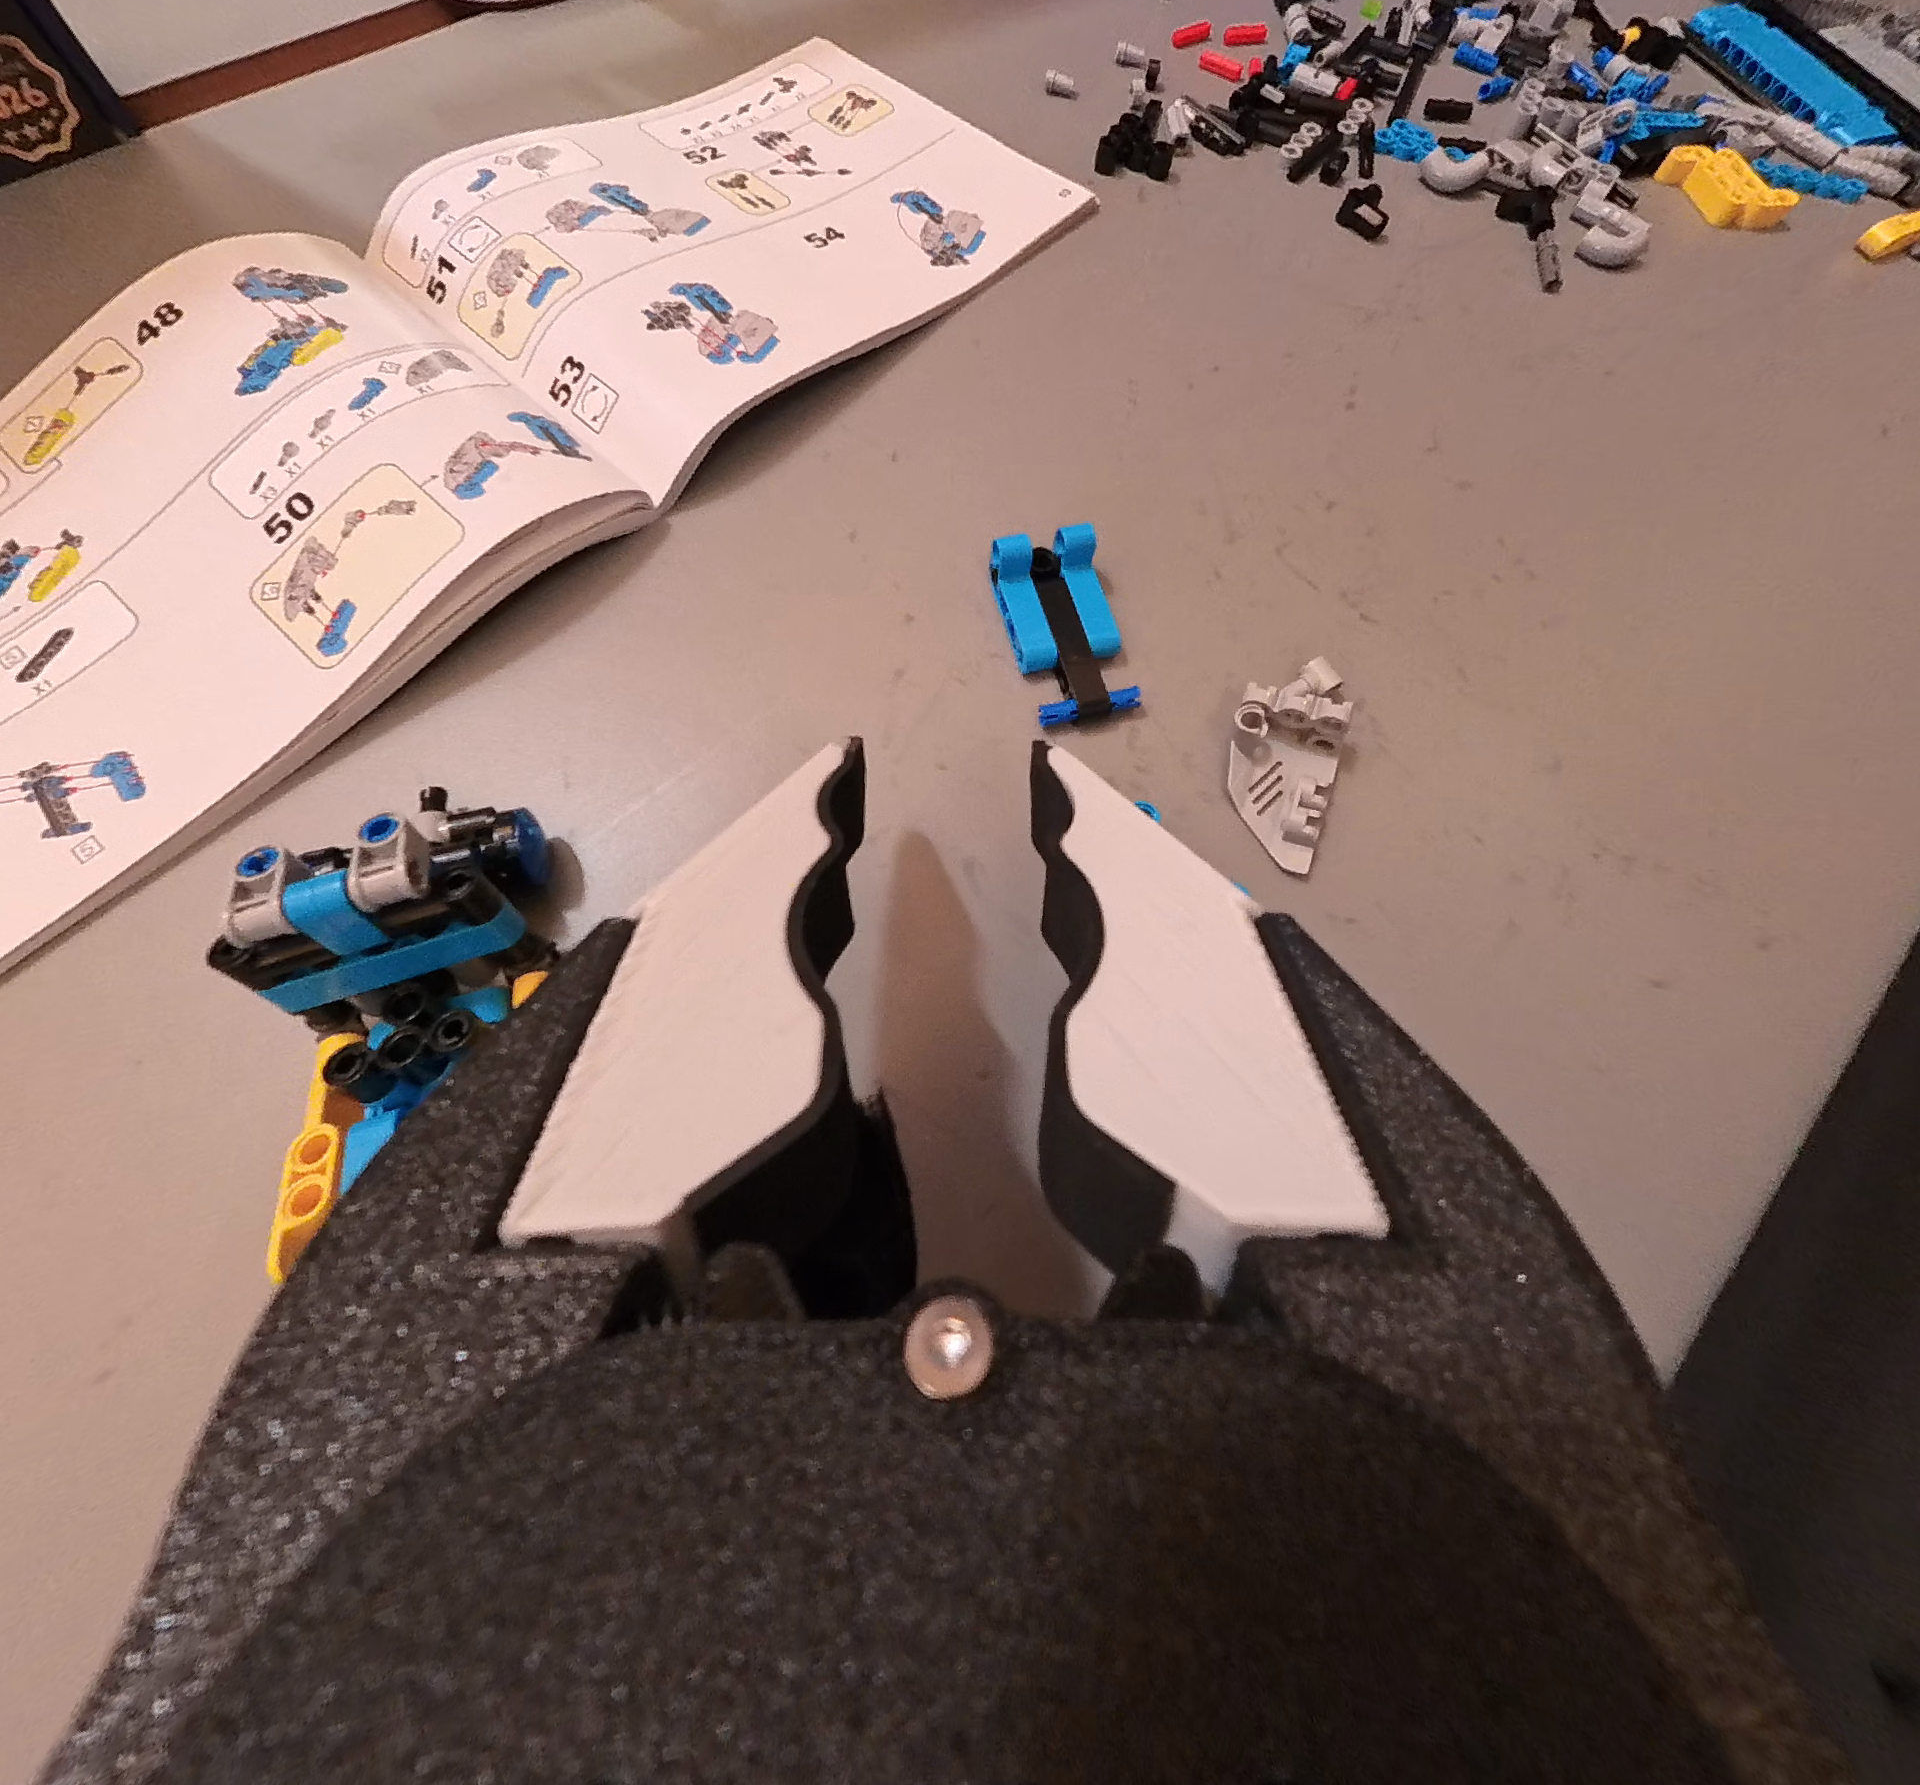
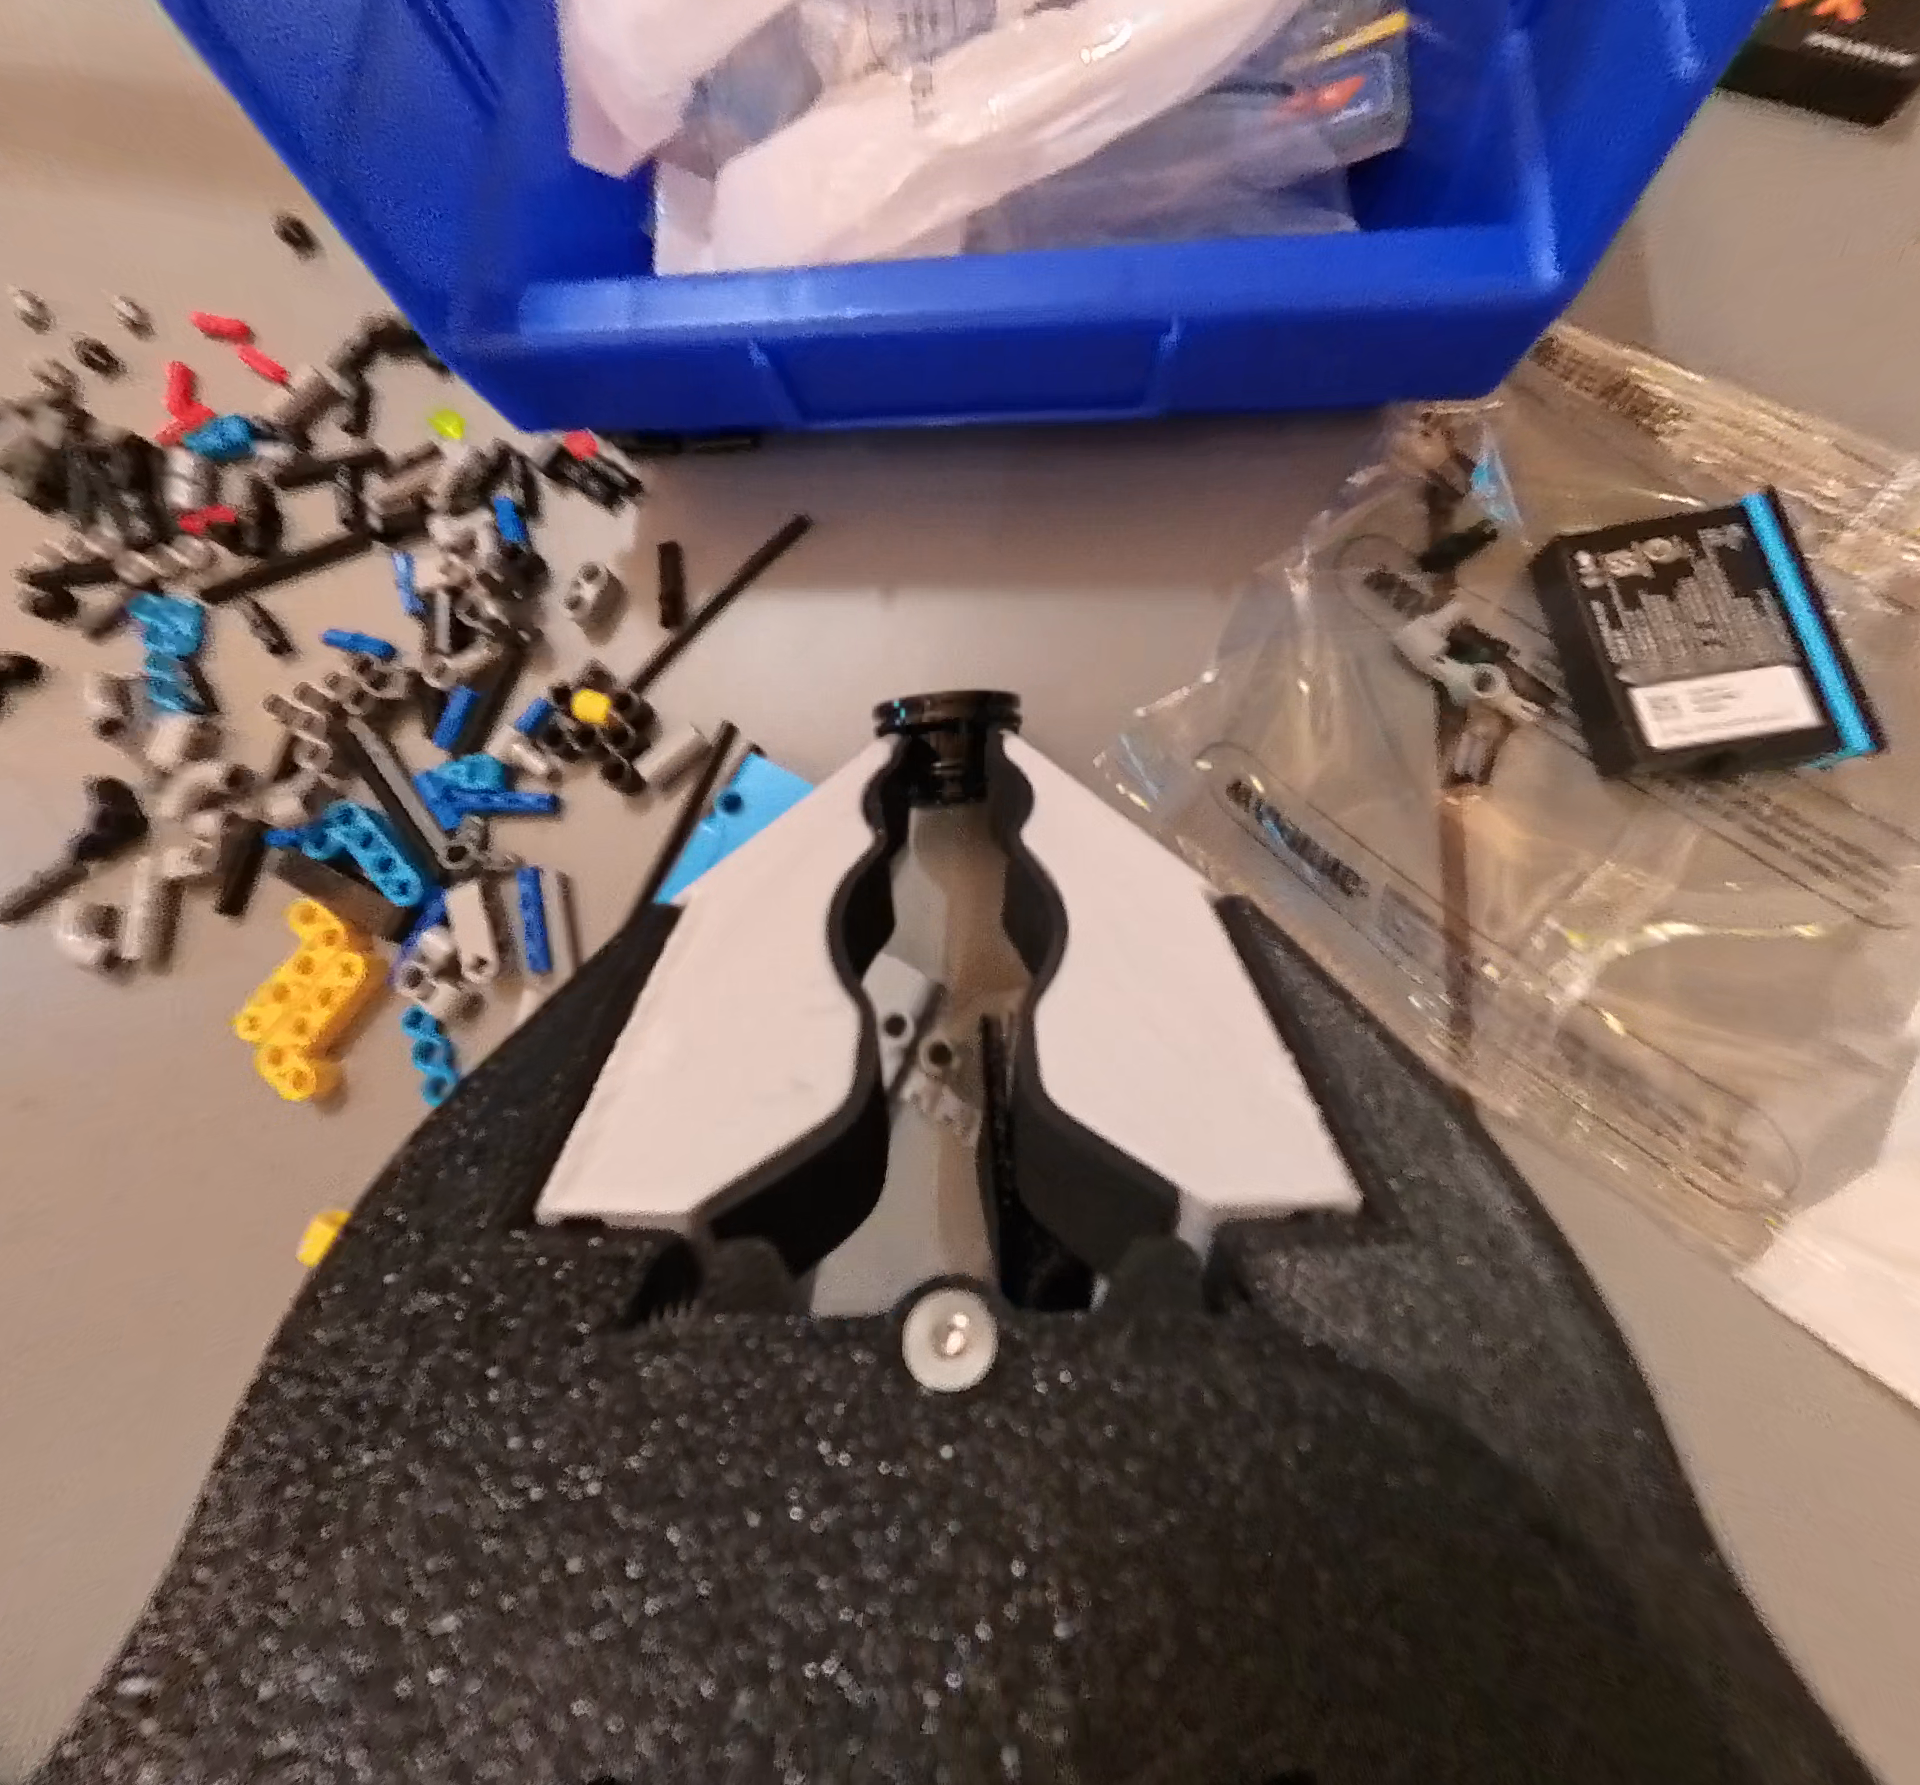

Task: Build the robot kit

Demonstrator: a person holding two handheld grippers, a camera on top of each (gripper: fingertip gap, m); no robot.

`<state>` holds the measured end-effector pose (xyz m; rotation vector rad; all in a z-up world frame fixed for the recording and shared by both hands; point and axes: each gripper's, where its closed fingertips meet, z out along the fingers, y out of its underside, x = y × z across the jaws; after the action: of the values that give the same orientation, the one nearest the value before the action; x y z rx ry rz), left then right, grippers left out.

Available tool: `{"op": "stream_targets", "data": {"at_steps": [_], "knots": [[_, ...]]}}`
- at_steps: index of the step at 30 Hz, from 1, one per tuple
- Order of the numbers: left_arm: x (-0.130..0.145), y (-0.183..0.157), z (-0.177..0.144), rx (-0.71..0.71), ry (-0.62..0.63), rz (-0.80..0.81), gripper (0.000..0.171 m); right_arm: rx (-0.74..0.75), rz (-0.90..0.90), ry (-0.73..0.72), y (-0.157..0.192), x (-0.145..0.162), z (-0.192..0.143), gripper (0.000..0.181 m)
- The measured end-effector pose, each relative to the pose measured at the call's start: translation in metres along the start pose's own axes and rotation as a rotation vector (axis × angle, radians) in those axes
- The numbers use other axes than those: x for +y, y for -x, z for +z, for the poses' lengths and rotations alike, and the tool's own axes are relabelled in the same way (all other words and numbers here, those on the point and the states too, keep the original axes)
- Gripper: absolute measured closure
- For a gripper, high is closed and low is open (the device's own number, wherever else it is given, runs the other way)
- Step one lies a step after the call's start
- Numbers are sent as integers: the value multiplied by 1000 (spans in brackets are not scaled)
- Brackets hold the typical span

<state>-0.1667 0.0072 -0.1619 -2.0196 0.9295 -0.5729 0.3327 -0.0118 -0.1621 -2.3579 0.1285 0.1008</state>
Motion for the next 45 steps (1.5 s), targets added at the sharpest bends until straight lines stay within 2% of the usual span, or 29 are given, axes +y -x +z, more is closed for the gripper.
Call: {"op": "stream_targets", "data": {"at_steps": [1,4,10,15,19,26,35,38,42,45], "knots": [[0,0,0,0,0,-2,140,-52,27,-18,5,-5,2,181],[0,1,0,0,-1,-8,140,-176,78,-1,18,-7,7,181],[1,2,0,-1,5,-14,140,-156,36,3,18,-4,1,181],[1,2,0,-2,5,-8,140,-92,23,3,13,0,-9,169],[1,2,0,-2,4,-7,140,-107,-4,-24,34,-5,-19,163],[1,1,0,-3,4,-5,140,-170,-80,-13,94,-8,-16,154],[0,3,-1,-9,-1,-12,140,-382,-184,17,213,-7,-11,154],[-1,4,-2,-15,-9,-12,140,-352,-240,23,227,-12,-9,153],[-3,6,-4,-25,-26,-13,140,-488,-125,-17,269,-23,-9,153],[-4,7,-5,-28,-33,-22,140,-552,-78,-52,298,-22,6,152]]}}
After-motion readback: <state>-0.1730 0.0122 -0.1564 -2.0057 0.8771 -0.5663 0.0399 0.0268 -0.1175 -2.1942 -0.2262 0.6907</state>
